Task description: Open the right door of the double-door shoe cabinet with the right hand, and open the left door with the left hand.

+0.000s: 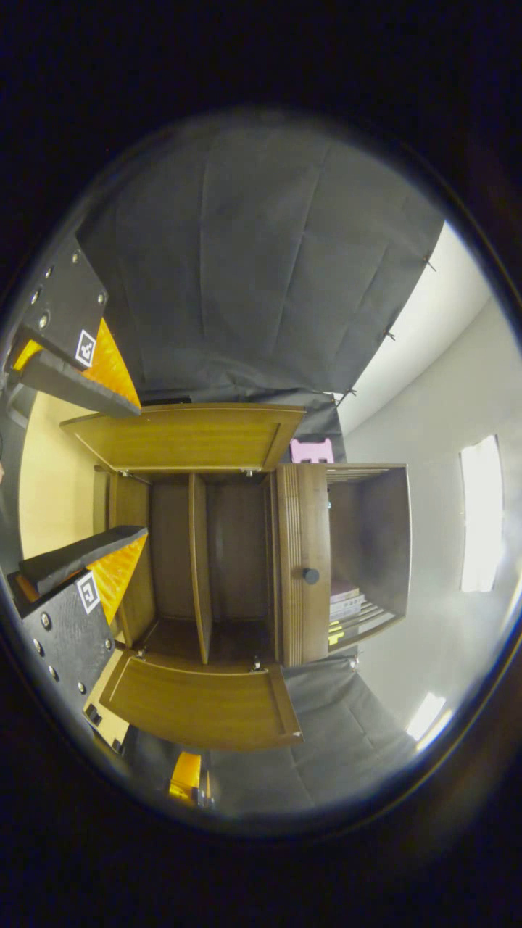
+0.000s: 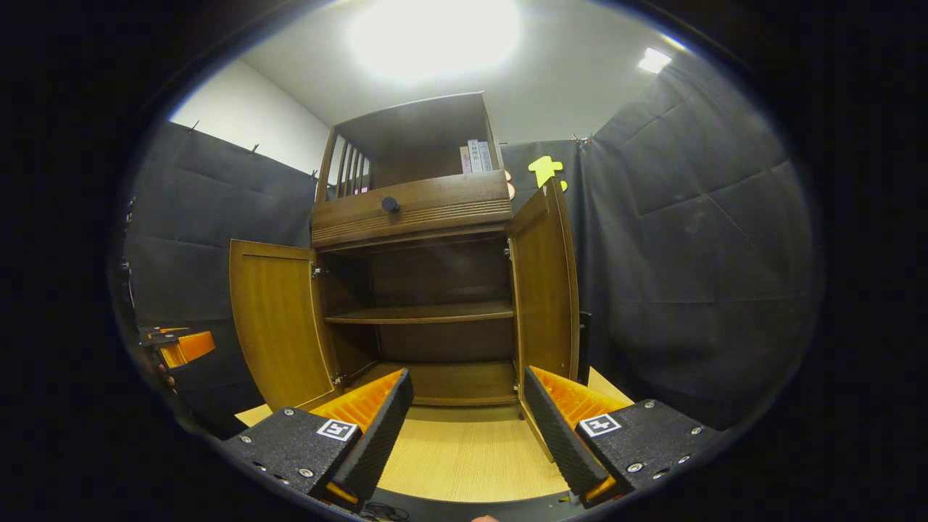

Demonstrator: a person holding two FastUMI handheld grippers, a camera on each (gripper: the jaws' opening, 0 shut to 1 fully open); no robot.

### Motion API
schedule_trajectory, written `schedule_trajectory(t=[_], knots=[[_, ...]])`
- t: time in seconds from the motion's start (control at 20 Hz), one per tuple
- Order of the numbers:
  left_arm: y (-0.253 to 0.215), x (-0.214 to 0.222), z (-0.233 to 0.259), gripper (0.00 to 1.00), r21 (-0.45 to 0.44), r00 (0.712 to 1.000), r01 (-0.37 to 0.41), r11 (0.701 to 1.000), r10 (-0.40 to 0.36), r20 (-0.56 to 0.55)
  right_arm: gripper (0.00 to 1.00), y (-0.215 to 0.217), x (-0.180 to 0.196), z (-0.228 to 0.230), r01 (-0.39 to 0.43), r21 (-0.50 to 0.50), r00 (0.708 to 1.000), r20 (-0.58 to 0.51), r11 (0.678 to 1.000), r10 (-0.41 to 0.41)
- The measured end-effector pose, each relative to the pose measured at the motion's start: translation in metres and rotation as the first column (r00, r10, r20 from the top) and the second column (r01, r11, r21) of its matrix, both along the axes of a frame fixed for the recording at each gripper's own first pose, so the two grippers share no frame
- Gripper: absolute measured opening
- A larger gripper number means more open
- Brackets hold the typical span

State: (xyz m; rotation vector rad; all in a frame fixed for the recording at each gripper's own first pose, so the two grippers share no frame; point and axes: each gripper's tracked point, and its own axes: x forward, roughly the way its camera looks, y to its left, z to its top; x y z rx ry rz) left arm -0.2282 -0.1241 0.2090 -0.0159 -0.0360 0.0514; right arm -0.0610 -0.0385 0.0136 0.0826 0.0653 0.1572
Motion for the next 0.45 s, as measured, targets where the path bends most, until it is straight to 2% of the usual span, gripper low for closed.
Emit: schedule_trajectory(t=[0.2, 0.45], knots=[[-0.0014, 0.0040, 0.0000, 0.92, -0.008, 1.000, 0.005, 1.000, -0.005, 0.007, 0.95, 0.0015, 0.0046, -0.0005, 0.001, 0.004, 1.000, 0.002, 1.000, -0.001], [0.0059, 0.0073, 0.0074, 0.92, 0.032, 0.998, -0.042, 0.999, 0.041, 0.039, 0.95, 0.0030, 0.0103, 0.0059, 0.005, -0.031, 0.999, 0.046, 0.999, -0.004]])
